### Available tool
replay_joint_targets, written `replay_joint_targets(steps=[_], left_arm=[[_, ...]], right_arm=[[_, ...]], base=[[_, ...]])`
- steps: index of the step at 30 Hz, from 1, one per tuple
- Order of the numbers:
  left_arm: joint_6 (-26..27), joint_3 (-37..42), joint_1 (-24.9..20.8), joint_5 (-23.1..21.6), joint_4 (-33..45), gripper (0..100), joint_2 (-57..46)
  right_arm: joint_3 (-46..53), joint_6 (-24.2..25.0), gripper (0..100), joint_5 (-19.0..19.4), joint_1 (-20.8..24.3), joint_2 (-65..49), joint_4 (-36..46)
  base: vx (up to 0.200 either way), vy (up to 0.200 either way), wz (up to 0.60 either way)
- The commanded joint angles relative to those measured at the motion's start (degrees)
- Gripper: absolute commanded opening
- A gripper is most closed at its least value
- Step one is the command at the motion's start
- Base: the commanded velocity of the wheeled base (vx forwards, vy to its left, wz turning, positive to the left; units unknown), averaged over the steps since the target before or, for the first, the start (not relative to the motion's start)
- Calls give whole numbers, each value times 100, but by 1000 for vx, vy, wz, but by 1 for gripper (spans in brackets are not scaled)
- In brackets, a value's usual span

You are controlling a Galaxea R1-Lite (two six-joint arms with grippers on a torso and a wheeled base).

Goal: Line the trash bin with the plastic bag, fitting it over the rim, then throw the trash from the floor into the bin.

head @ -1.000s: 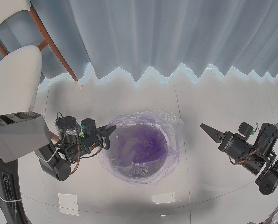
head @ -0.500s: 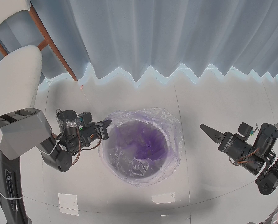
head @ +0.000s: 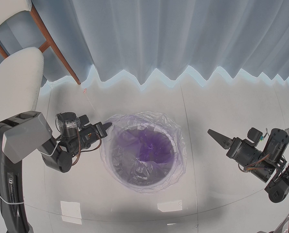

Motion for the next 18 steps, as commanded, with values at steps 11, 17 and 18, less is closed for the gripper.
replay_joint_targets(steps=[11,17,18], left_arm=[[-2077,364,214,-612,-351,0,613],[-2710,487,258,-717,-1107,0,903],[-2719,487,258,-717,-1168,0,974]], right_arm=[[0,-1,100,1,10,7,-93],[0,-10,100,1,28,25,-93],[0,-10,100,1,28,25,-102]], base=[[0,0,0],[0,0,0],[0,0,0]])
